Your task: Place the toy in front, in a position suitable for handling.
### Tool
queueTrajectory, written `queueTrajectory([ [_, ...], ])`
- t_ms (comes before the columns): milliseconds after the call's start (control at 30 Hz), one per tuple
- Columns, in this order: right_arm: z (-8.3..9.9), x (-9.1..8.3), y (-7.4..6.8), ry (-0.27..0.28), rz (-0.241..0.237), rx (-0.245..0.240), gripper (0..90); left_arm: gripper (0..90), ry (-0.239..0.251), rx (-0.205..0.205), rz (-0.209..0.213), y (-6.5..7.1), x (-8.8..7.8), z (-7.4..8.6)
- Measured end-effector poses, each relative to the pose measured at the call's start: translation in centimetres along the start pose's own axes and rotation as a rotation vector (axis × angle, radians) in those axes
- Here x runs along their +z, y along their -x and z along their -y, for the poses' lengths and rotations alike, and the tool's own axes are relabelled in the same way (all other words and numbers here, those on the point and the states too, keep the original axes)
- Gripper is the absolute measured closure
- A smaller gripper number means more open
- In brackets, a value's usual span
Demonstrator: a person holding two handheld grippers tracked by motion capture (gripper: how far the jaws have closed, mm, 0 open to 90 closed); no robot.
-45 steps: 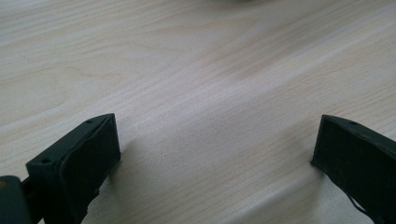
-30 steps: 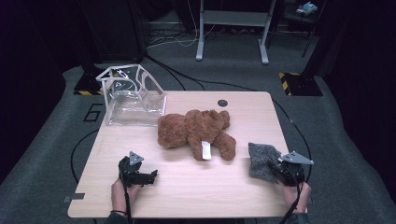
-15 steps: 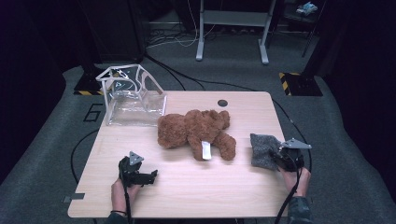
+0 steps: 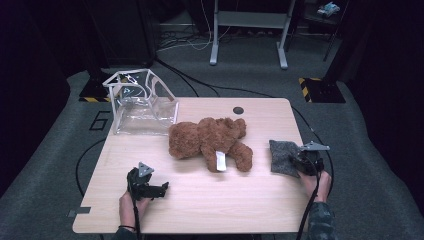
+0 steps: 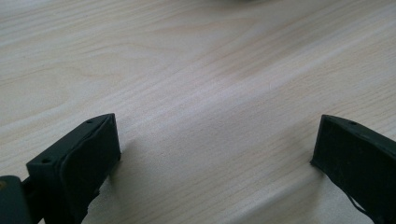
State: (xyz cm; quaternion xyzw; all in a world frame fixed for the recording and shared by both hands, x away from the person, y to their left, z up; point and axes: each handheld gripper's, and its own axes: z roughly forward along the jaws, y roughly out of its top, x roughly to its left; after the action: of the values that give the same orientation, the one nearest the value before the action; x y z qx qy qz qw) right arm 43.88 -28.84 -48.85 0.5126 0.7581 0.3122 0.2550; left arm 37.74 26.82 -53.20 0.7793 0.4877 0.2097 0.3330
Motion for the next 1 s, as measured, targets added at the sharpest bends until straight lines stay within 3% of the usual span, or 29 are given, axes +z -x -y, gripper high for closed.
queueTrajectory([
  [200, -0.1, 0.5, 0.1, -0.022, 0.010, 0.021, 67.1, 0.2, -0.001, 0.001, 0.001, 0.0, 0.0, 0.0],
  [300, 0.0, 0.8, 0.2, -0.034, -0.006, 0.041, 55.3, 0.2, 0.000, 0.000, 0.000, 0.0, 0.0, 0.0],
  [367, 0.1, 0.8, 0.3, -0.047, -0.014, 0.059, 38.2, 0.3, -0.006, 0.001, 0.002, 0.0, -0.1, 0.0],
  [533, 0.2, 0.6, 0.4, -0.048, 0.010, 0.084, 26.6, 0.3, -0.003, 0.001, 0.001, 0.0, 0.0, 0.0],
  [633, 0.3, 0.4, 0.4, -0.057, -0.004, 0.101, 19.9, 0.3, -0.001, 0.000, 0.001, 0.0, 0.0, 0.0],
  [667, 0.3, 0.2, 0.1, -0.053, -0.007, 0.123, 20.0, 0.3, 0.001, 0.000, 0.000, 0.0, 0.0, 0.0],
  [800, 0.2, -0.2, -0.6, -0.052, -0.009, 0.130, 25.8, 0.3, 0.001, 0.000, 0.001, 0.0, 0.0, 0.0],
  [867, 0.1, -0.3, -1.3, -0.060, -0.020, 0.112, 30.8, 0.3, 0.000, 0.000, 0.001, 0.0, 0.0, 0.0],
  [1000, 0.1, 0.2, -1.9, -0.096, 0.009, 0.098, 32.9, 0.3, 0.000, 0.000, 0.001, 0.0, 0.0, 0.0],
])
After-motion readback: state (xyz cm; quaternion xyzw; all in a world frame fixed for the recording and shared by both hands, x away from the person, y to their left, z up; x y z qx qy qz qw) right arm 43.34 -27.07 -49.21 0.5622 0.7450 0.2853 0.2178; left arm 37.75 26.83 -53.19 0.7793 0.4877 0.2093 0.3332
